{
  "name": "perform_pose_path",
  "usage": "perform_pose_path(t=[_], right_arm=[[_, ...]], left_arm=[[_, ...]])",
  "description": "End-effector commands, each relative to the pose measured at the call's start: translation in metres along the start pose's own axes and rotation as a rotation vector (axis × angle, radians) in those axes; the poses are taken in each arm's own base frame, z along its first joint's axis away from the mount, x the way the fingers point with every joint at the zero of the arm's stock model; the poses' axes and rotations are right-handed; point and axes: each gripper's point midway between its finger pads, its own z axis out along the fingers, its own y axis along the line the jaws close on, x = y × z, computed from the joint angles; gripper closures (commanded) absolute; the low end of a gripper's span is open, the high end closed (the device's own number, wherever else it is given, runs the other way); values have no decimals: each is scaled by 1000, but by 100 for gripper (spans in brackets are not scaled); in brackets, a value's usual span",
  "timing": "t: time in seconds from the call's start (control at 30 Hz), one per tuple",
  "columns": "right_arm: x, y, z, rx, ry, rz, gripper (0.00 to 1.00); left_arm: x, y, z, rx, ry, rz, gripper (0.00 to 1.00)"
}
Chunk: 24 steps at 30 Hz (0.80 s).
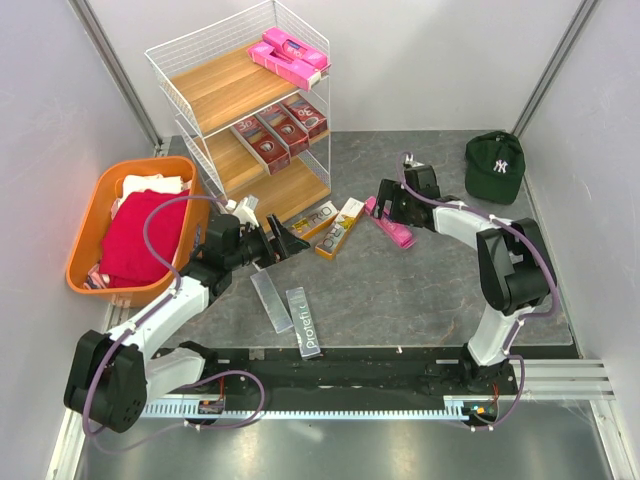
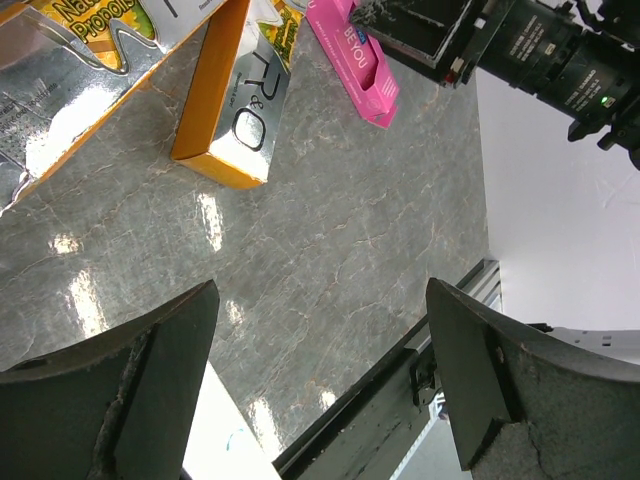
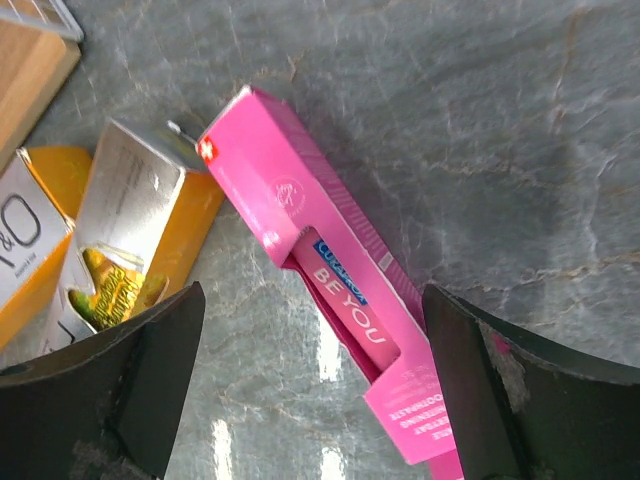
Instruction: Place and organize the toothpastes onto the shelf
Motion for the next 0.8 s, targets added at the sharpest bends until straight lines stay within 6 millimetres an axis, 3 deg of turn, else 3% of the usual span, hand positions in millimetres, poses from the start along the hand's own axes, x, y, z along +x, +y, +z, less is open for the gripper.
perform_pose_path(t=[0.0, 0.3, 0.43, 0.6, 0.77], right_arm=[[24, 1, 2, -32, 62, 36, 3], [62, -12, -13, 111, 126, -53, 15], [72, -18, -17, 178, 146, -96, 35], [77, -26, -24, 240, 148, -143, 48], [68, -19, -33, 218, 111, -145, 69]], left_arm=[[-18, -19, 0, 51, -52, 29, 9], [-18, -18, 2, 48, -51, 19, 9], [-19, -20, 1, 52, -53, 22, 9], [-20, -21, 1, 54, -58, 21, 9], [-20, -21, 1, 54, -57, 21, 9]])
